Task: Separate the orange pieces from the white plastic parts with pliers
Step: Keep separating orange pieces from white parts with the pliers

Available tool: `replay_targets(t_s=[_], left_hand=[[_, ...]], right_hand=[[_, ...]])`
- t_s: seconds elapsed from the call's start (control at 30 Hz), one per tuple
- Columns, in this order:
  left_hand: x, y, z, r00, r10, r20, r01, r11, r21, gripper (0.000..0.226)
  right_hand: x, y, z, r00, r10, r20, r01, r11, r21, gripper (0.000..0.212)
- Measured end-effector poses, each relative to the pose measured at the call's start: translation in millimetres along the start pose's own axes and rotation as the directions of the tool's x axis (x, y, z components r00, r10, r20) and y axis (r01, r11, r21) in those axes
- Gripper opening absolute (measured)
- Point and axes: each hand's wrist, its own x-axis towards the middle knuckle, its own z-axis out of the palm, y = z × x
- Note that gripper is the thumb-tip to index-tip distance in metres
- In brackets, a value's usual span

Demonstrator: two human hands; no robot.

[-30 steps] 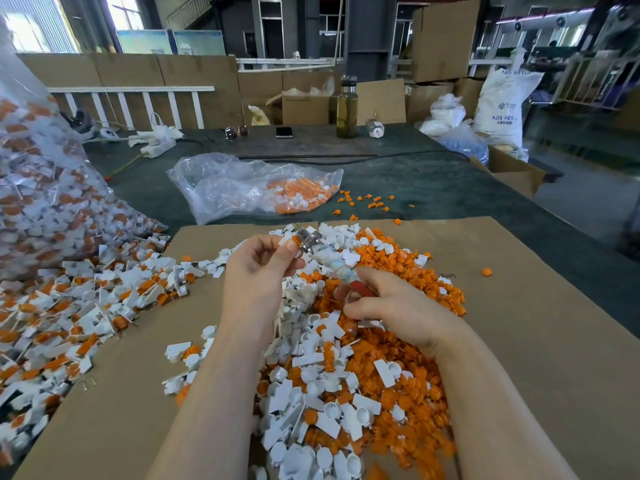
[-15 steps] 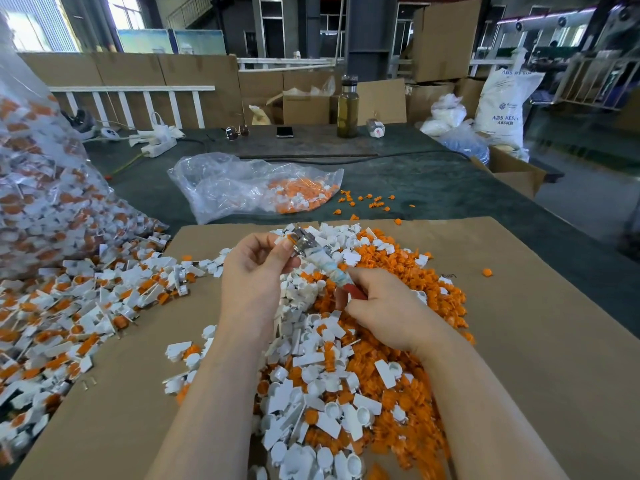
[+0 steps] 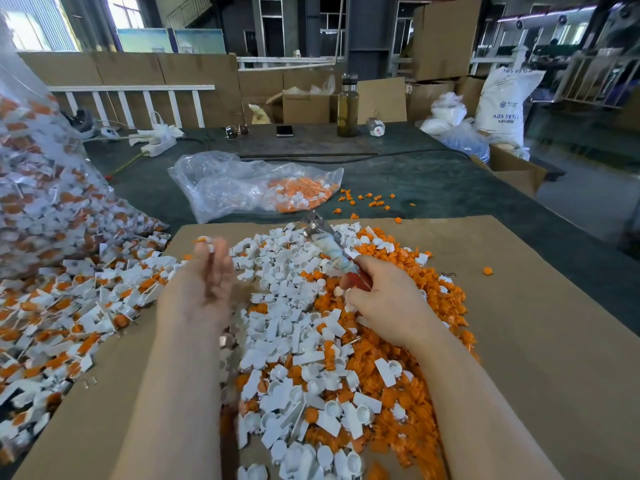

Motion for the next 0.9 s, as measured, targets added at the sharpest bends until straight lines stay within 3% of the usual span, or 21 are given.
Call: replay_targets(t_s=[0.2, 0.47, 0.57, 0.6, 0.63, 0.67, 0.7, 0.77, 0.83, 0.9], left_hand=[[17.3, 22.3, -24.7, 0.991, -0.059, -0.119, -0.017, 0.831, -0.556, 0.027], [20.0, 25.4, -31.8, 0.987, -0.024, -0.159, -0.104, 0.658, -0.746, 0.035], [16.9, 22.6, -27.6, 0.992, 0.02, -0.123, -0.093, 0.772, -0.629, 0.035], [13.4, 20.7, -22.7, 0.994, 0.041, -0.105, -0.087, 0.872, -0.481, 0.03], [8.2, 17.8, -16.6, 0.994, 0.079, -0.079, -0.096, 0.966, -0.241, 0.021], [2.7, 13.3, -10.5, 0.991, 0.129, -0.032, -0.127, 0.99, 0.063, 0.013], [-3.8, 6.7, -3.9, 0.984, 0.172, 0.051, -0.179, 0.918, 0.355, 0.01], [-16.7, -10.5, 6.9, 0.944, 0.159, 0.289, -0.324, 0.613, 0.721, 0.005], [-26.7, -29.6, 15.5, 0.878, 0.041, 0.477, -0.468, 0.287, 0.836, 0.008], [-29.3, -47.0, 22.9, 0.85, -0.046, 0.525, -0.525, 0.002, 0.851, 0.013]], right_hand=[[2.4, 4.7, -1.2, 0.991, 0.067, -0.113, -0.067, 0.998, 0.004, 0.007], [5.8, 7.1, -2.1, 0.977, 0.124, -0.171, -0.12, 0.992, 0.033, 0.015], [6.1, 8.2, -0.5, 0.976, 0.113, -0.186, -0.112, 0.994, 0.017, 0.019], [6.3, 8.0, 0.5, 0.975, 0.104, -0.194, -0.105, 0.994, 0.002, 0.021], [6.6, 7.6, 1.4, 0.974, 0.096, -0.203, -0.1, 0.995, -0.009, 0.023], [7.2, 7.2, 2.1, 0.973, 0.092, -0.21, -0.097, 0.995, -0.016, 0.026], [7.8, 7.0, 2.7, 0.972, 0.09, -0.215, -0.097, 0.995, -0.023, 0.028], [8.4, 6.9, 3.1, 0.972, 0.092, -0.218, -0.103, 0.994, -0.04, 0.031], [8.4, 7.2, 3.4, 0.971, 0.092, -0.221, -0.103, 0.994, -0.036, 0.032], [8.2, 7.5, 3.9, 0.971, 0.087, -0.224, -0.095, 0.995, -0.024, 0.031]])
